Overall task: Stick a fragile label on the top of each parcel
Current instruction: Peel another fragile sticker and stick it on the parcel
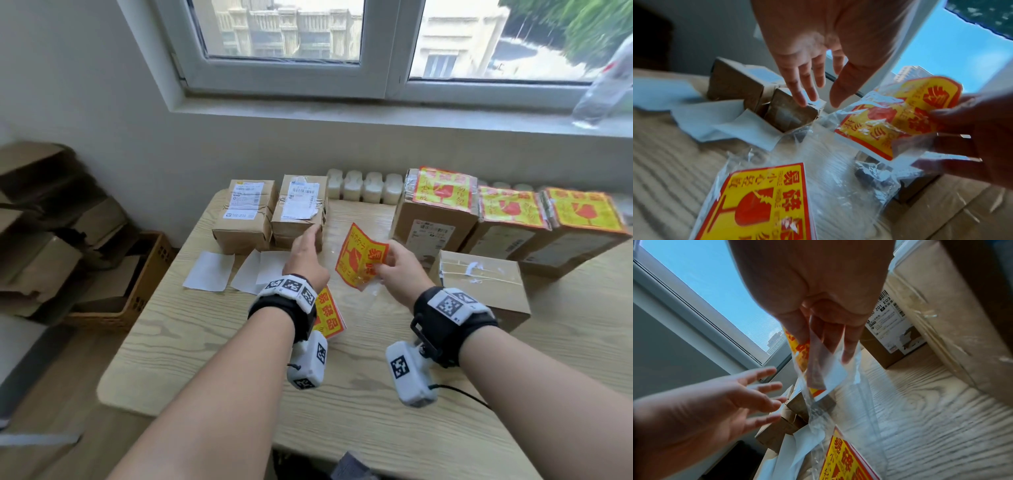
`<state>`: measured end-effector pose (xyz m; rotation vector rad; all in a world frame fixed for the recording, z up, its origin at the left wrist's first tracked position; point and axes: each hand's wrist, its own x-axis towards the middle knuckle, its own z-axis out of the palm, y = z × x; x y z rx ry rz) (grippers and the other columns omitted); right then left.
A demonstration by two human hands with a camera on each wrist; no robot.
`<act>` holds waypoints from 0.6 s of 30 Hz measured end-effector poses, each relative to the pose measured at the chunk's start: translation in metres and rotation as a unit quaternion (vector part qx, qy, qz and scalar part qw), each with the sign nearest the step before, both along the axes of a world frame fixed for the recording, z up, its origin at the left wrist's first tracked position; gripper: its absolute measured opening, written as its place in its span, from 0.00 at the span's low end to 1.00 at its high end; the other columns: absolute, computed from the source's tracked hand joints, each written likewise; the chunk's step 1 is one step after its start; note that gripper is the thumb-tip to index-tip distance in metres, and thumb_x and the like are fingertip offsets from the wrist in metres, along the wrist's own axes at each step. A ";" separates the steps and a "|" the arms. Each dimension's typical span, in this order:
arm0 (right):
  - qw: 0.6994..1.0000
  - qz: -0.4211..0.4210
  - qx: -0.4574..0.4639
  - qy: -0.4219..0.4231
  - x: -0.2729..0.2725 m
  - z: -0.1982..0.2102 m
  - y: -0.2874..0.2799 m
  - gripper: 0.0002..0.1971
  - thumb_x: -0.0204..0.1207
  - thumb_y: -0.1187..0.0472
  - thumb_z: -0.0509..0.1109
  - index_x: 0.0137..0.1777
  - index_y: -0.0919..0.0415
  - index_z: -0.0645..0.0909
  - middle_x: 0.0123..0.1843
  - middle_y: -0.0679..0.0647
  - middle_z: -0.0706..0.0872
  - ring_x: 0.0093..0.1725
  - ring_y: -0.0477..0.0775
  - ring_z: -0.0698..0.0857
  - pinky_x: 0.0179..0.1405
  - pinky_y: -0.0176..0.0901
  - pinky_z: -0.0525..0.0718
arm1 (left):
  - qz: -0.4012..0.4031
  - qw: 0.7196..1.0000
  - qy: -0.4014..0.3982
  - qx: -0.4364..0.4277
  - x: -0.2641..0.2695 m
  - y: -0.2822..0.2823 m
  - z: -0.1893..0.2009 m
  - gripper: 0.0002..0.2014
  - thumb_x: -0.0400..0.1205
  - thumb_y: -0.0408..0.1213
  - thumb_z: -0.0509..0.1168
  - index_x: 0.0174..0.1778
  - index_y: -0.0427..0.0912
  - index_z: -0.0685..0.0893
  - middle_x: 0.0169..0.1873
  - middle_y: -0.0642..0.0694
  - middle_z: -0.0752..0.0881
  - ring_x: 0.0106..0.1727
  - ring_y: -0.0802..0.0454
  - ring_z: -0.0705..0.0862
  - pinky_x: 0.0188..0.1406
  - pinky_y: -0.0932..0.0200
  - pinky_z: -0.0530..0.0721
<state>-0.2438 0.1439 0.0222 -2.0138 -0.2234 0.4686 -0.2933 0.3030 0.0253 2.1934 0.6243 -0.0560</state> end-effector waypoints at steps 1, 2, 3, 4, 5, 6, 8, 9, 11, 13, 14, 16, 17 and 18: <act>1.000 0.016 0.004 0.000 -0.002 -0.001 -0.002 0.12 0.78 0.71 0.65 0.48 0.51 0.79 0.52 0.53 0.90 0.54 0.57 0.89 0.57 0.56 0.86 | -0.023 1.000 -0.002 0.013 0.002 -0.003 0.006 0.46 0.72 0.17 0.59 0.83 0.57 0.55 0.81 0.49 0.61 0.78 0.47 0.68 0.74 0.48 0.73; 1.000 0.028 0.005 -0.001 -0.003 -0.002 -0.004 0.12 0.76 0.72 0.67 0.44 0.51 0.79 0.49 0.54 0.91 0.51 0.59 0.90 0.56 0.60 0.87 | -0.043 0.999 0.004 0.028 0.004 -0.006 0.012 0.48 0.72 0.16 0.59 0.84 0.58 0.52 0.82 0.50 0.59 0.80 0.47 0.65 0.76 0.48 0.72; 0.999 0.035 0.010 -0.004 -0.004 -0.002 -0.006 0.12 0.74 0.72 0.69 0.41 0.52 0.79 0.46 0.56 0.92 0.49 0.60 0.90 0.54 0.62 0.87 | -0.059 0.997 0.015 0.038 0.007 -0.006 0.015 0.49 0.72 0.16 0.59 0.84 0.59 0.50 0.82 0.50 0.62 0.79 0.46 0.68 0.74 0.47 0.74; 0.999 0.034 0.019 -0.006 -0.005 0.000 -0.007 0.11 0.73 0.72 0.71 0.40 0.54 0.79 0.44 0.58 0.92 0.47 0.58 0.90 0.53 0.60 0.87 | -0.068 0.996 0.028 0.040 0.010 -0.006 0.016 0.49 0.73 0.17 0.60 0.84 0.60 0.49 0.80 0.49 0.66 0.75 0.44 0.73 0.69 0.47 0.78; 0.999 0.029 0.033 -0.005 -0.005 0.002 -0.009 0.09 0.73 0.72 0.72 0.40 0.57 0.80 0.43 0.59 0.91 0.45 0.56 0.89 0.50 0.54 0.87 | -0.073 0.996 0.040 0.034 0.012 -0.006 0.015 0.49 0.73 0.18 0.62 0.84 0.60 0.50 0.77 0.50 0.71 0.71 0.45 0.78 0.64 0.47 0.82; 0.999 0.020 0.049 -0.002 -0.006 0.004 -0.011 0.08 0.72 0.73 0.72 0.42 0.60 0.80 0.43 0.59 0.91 0.43 0.53 0.88 0.46 0.47 0.85 | -0.077 0.996 0.048 0.023 0.014 -0.005 0.014 0.47 0.74 0.20 0.65 0.83 0.59 0.53 0.75 0.50 0.75 0.68 0.46 0.80 0.61 0.48 0.84; 0.997 0.003 0.079 0.004 -0.007 0.006 -0.014 0.08 0.72 0.76 0.72 0.43 0.64 0.80 0.43 0.60 0.89 0.42 0.50 0.86 0.44 0.41 0.83 | -0.090 0.994 0.064 0.015 0.015 -0.006 0.008 0.41 0.73 0.24 0.71 0.80 0.53 0.65 0.69 0.51 0.80 0.66 0.49 0.81 0.58 0.56 0.84; 0.995 -0.004 0.095 0.011 -0.007 0.006 -0.015 0.10 0.71 0.77 0.72 0.41 0.63 0.79 0.42 0.60 0.89 0.41 0.50 0.86 0.44 0.41 0.83 | -0.096 0.993 0.072 0.019 0.015 -0.007 0.005 0.38 0.72 0.25 0.72 0.77 0.52 0.70 0.67 0.52 0.82 0.65 0.51 0.81 0.55 0.59 0.82; 0.991 -0.026 0.124 0.035 -0.008 0.005 -0.017 0.14 0.70 0.80 0.71 0.38 0.59 0.78 0.40 0.57 0.89 0.40 0.50 0.86 0.44 0.41 0.83 | -0.100 0.991 0.081 0.034 0.015 -0.010 -0.002 0.29 0.72 0.24 0.72 0.67 0.51 0.79 0.62 0.52 0.84 0.63 0.53 0.82 0.55 0.60 0.80; 0.985 -0.052 0.150 0.060 -0.009 0.003 -0.020 0.16 0.70 0.81 0.70 0.38 0.57 0.79 0.40 0.56 0.88 0.41 0.51 0.86 0.45 0.43 0.83 | -0.095 0.991 0.087 0.046 0.013 -0.013 -0.011 0.17 0.73 0.28 0.71 0.53 0.51 0.86 0.56 0.51 0.87 0.61 0.52 0.83 0.61 0.57 0.82; 0.981 -0.064 0.167 0.072 -0.009 0.003 -0.021 0.17 0.70 0.82 0.69 0.40 0.57 0.79 0.40 0.56 0.88 0.42 0.52 0.86 0.45 0.44 0.83 | -0.093 0.990 0.093 0.052 0.012 -0.013 -0.016 0.10 0.74 0.32 0.72 0.45 0.52 0.86 0.51 0.51 0.88 0.59 0.51 0.85 0.61 0.55 0.82; 0.973 -0.089 0.196 0.085 -0.008 0.000 -0.024 0.16 0.72 0.82 0.68 0.42 0.58 0.79 0.42 0.56 0.88 0.43 0.53 0.86 0.45 0.44 0.84 | -0.092 0.987 0.111 0.074 0.010 -0.014 -0.021 0.04 0.75 0.39 0.73 0.36 0.52 0.86 0.44 0.51 0.89 0.53 0.50 0.87 0.54 0.57 0.83; 0.971 -0.102 0.201 0.080 -0.008 -0.001 -0.025 0.15 0.72 0.81 0.69 0.42 0.58 0.79 0.42 0.55 0.88 0.44 0.53 0.86 0.46 0.44 0.84 | -0.090 0.985 0.119 0.086 0.009 -0.014 -0.023 0.03 0.75 0.41 0.72 0.36 0.51 0.86 0.44 0.51 0.89 0.52 0.50 0.87 0.51 0.58 0.83; 0.970 -0.116 0.201 0.072 -0.007 -0.003 -0.025 0.14 0.73 0.79 0.70 0.42 0.58 0.78 0.42 0.55 0.88 0.44 0.53 0.86 0.47 0.45 0.85 | -0.086 0.984 0.126 0.096 0.009 -0.014 -0.024 0.04 0.76 0.41 0.72 0.37 0.50 0.85 0.45 0.50 0.89 0.51 0.50 0.86 0.50 0.58 0.82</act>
